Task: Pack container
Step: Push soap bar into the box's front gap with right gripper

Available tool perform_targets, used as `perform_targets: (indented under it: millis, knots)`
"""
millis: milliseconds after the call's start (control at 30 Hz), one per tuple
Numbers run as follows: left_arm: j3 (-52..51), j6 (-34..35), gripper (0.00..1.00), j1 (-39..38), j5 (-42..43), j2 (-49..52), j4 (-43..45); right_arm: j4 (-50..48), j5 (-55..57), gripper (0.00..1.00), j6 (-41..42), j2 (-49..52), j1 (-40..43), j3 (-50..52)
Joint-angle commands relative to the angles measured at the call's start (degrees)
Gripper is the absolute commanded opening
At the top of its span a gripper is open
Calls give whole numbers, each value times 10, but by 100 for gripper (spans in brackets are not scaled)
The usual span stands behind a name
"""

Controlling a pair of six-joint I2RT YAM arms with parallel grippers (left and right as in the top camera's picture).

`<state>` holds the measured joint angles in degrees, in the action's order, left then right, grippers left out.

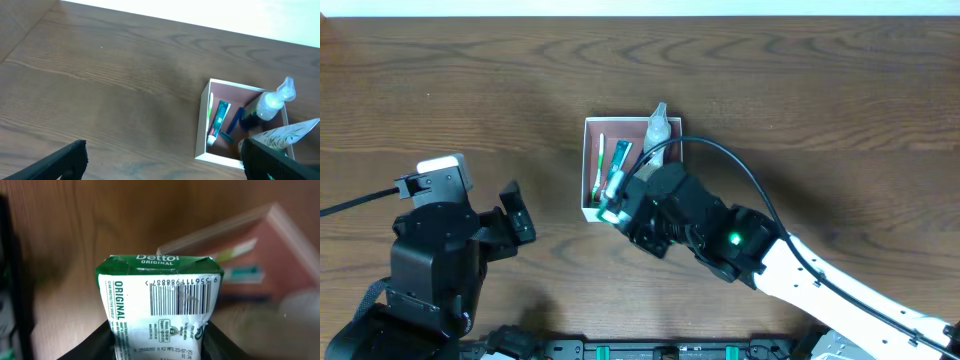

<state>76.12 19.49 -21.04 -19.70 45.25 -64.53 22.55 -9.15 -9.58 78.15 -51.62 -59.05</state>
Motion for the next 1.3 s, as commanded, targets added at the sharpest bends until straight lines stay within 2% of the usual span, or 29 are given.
perform_targets:
  millis: [0, 267, 367, 500, 600, 767, 933, 1033, 1067, 1267]
  knots:
    - [3, -3, 98, 3, -7, 0, -2, -44, -16, 43, -33, 10, -5, -2]
    - [3, -3, 98, 3, -8, 0, -2, -145, -27, 44, -33, 103, -5, -2]
    - [3, -3, 98, 3, -8, 0, -2, -179, 14, 44, -33, 142, -5, -2]
    - [3, -3, 98, 3, -7, 0, -2, -215, 76, 48, -33, 168, -5, -2]
    - [3, -3, 98, 3, -7, 0, -2, -230, 76, 51, -34, 177, -4, -2]
    - [3, -3, 98, 3, -7, 0, -2, -228, 84, 49, -44, 191, -3, -2]
    - [3, -3, 98, 3, -7, 0, -2, -223, 109, 50, -44, 191, -3, -2]
    - [3, -3, 98, 3, -8, 0, -2, -219, 109, 58, -44, 174, -5, -2]
    - [3, -3, 98, 3, -7, 0, -2, -214, 109, 62, -41, 160, -9, -2]
    - [3, -3, 98, 3, -8, 0, -2, -157, 113, 66, 10, 61, -13, -2]
